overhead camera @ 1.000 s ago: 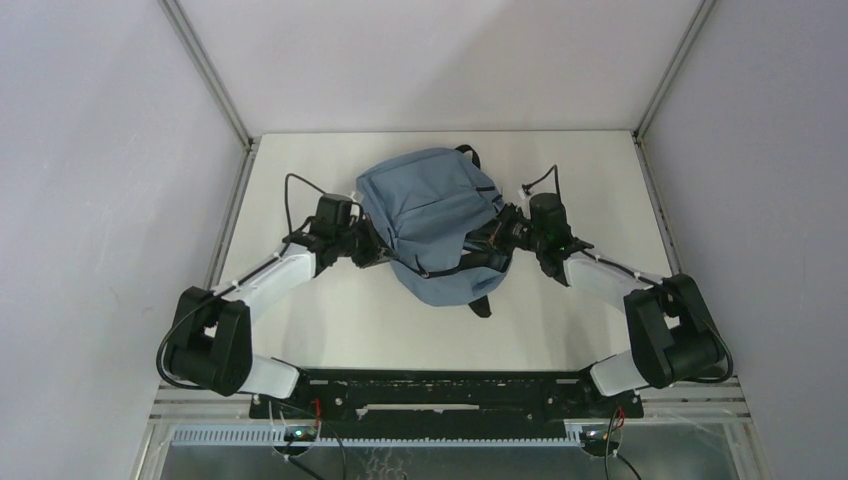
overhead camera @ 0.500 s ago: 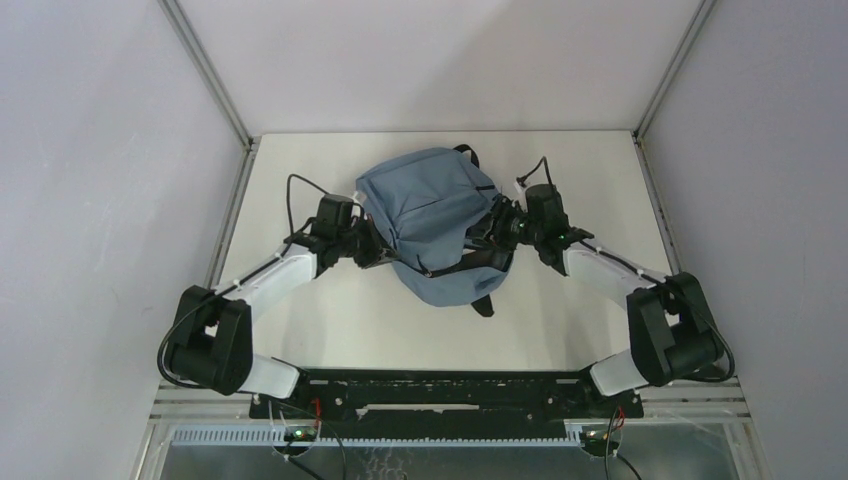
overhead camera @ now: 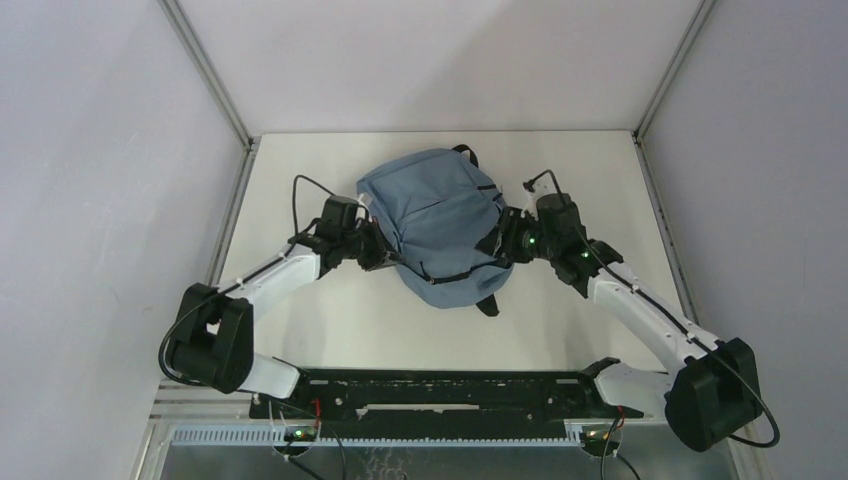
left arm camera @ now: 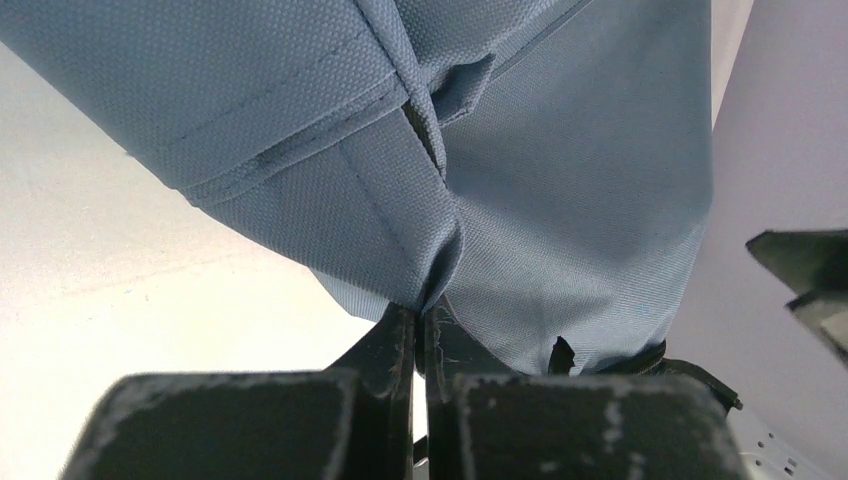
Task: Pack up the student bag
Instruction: Zip the student bag at the center of the board.
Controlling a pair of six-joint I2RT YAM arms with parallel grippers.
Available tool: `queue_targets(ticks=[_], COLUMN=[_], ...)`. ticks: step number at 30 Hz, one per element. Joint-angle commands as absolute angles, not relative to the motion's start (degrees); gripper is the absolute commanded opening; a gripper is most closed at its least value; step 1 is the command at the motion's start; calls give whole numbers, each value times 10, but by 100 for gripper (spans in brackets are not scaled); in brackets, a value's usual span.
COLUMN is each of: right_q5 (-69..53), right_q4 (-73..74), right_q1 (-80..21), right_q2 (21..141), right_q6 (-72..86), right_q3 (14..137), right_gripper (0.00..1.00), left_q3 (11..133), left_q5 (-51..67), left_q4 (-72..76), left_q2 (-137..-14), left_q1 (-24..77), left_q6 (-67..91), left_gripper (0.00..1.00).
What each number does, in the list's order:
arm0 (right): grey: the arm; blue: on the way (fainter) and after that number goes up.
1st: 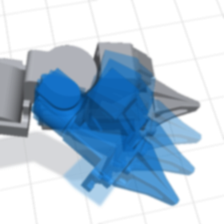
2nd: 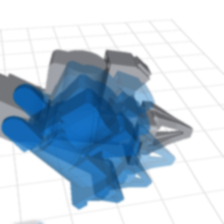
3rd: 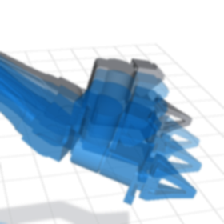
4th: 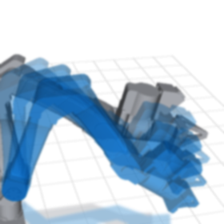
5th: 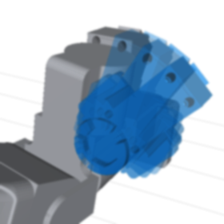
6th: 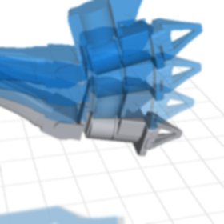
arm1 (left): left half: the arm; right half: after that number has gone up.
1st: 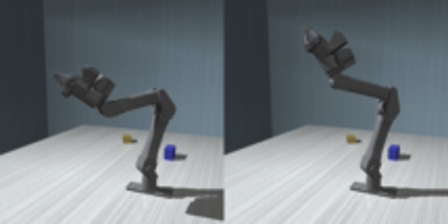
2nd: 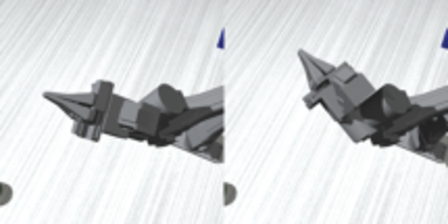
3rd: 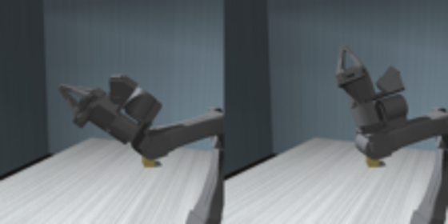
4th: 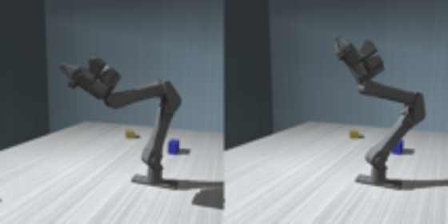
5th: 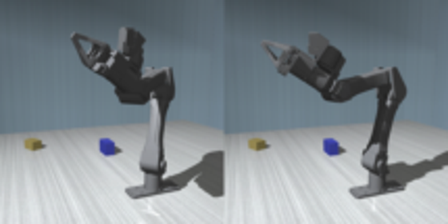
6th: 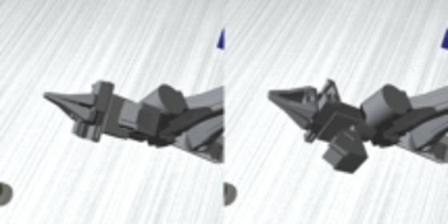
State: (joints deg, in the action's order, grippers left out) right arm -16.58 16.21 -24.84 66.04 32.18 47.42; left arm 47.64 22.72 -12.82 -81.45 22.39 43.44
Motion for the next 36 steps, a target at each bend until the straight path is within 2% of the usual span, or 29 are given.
queue_targets(ticks=[1, 5, 12, 19, 30, 33, 36], right_q5=[-154, -134, -18, 23, 73, 110, 127], right_q4=[155, 140, 188, 194, 192, 205, 215], right_q1=[-316, -393, -494, -511, -543, -554, -555], right_q2=[641, 656, 756, 831, 881, 893, 903], right_q6=[277, 251, 175, 160, 145, 150, 162], right_q3=[476, 490, 581, 642, 663, 676, 688], right_gripper=[57, 57, 59, 59, 57, 48, 30], left_q3=[486, 483, 480, 469, 468, 469, 468], left_q5=[250, 250, 248, 245, 245, 246, 245], left_q4=[-104, -104, -104, -104, -104, -104, -103], left_q2=[-807, -803, -796, -784, -782, -783, -783], left_q1=[232, 231, 234, 235, 236, 237, 238], left_q6=[425, 424, 425, 425, 424, 424, 424], left_gripper=[0, 0, 0, 0, 0, 0, 0])
